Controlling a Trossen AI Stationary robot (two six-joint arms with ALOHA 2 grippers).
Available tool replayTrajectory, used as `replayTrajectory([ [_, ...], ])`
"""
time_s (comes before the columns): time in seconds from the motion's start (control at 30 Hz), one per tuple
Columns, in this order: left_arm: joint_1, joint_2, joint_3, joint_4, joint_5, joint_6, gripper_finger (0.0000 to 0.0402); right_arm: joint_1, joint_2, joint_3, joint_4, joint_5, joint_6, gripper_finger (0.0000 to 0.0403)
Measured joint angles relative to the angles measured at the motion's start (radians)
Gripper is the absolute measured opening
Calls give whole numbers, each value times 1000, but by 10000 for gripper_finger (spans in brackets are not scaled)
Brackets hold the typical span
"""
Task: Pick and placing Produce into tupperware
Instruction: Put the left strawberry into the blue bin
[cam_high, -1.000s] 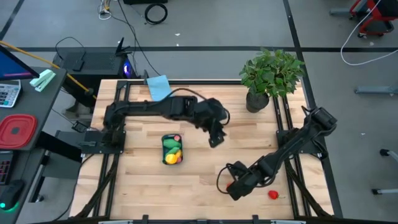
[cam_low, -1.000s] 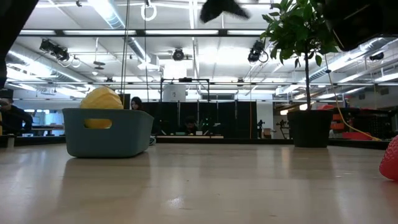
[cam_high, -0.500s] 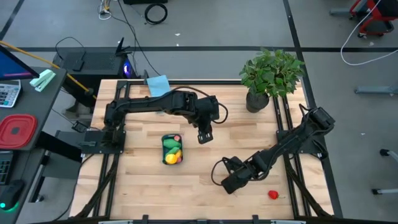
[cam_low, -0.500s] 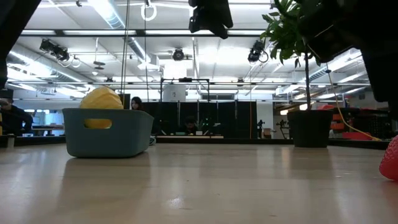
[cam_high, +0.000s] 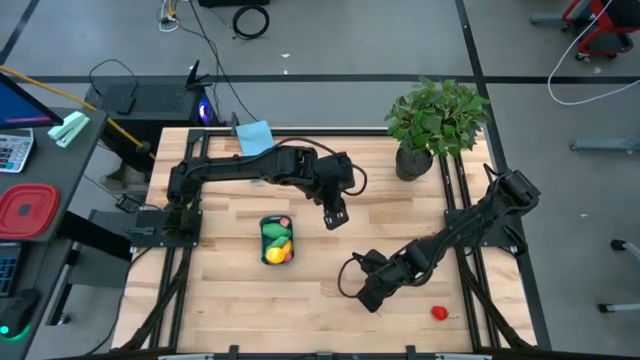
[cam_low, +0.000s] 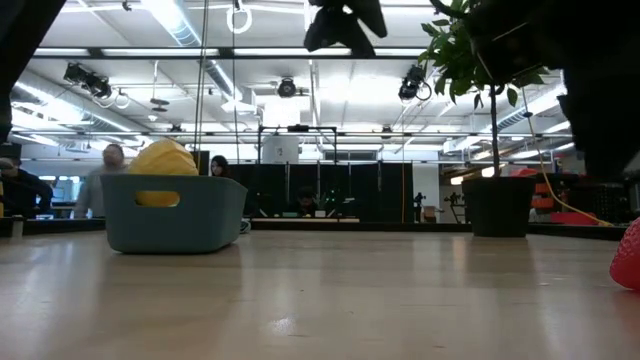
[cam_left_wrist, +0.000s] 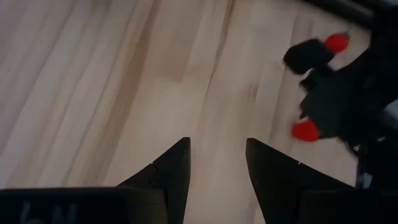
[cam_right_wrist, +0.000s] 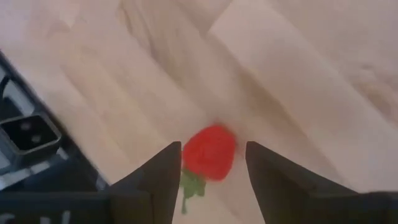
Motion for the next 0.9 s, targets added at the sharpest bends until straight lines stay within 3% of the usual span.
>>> replayTrajectory([
  [0.9,0,0,0,544,0,-23,162,59,-2,0,41,15,158,188],
])
